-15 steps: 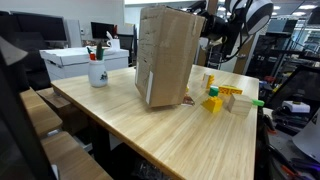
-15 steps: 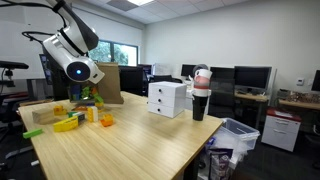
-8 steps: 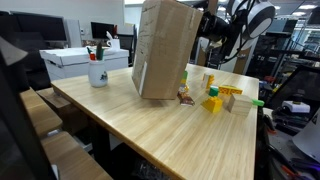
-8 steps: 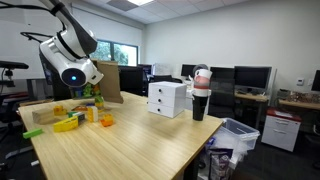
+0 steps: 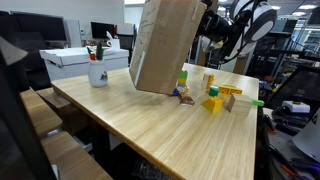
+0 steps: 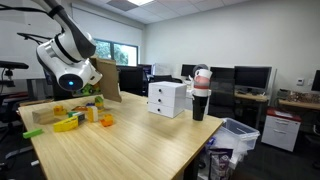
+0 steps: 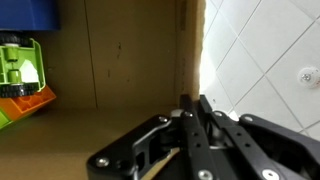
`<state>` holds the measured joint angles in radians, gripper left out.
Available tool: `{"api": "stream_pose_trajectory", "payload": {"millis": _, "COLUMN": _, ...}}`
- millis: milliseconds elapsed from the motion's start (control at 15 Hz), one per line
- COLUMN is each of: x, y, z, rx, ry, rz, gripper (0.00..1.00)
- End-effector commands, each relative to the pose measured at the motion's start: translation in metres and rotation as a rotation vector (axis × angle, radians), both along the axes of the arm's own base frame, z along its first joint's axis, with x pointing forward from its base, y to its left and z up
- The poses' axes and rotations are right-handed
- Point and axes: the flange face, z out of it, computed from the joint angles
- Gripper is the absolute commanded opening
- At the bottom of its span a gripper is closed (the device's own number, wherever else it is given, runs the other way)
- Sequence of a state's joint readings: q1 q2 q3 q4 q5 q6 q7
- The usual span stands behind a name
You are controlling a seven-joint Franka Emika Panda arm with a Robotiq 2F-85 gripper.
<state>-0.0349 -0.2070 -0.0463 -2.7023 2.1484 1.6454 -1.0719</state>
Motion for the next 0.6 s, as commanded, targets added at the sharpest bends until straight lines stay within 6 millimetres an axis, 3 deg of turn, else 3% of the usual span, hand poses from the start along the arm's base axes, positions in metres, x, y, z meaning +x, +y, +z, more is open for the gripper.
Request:
{"api": "stream_pose_trajectory", "payload": {"millis": 0, "x": -0.0060, "y": -0.0036, "z": 0.0026, "rx": 0.045, "ry": -0.054, "rz": -0.026, "gripper": 0.04}}
{"api": "stream_pose_trajectory", "payload": {"millis": 533, "x": -0.0117, "y": -0.0038, "z": 0.0004, "rx": 0.088, "ry": -0.094, "rz": -0.037, "gripper": 0.04}}
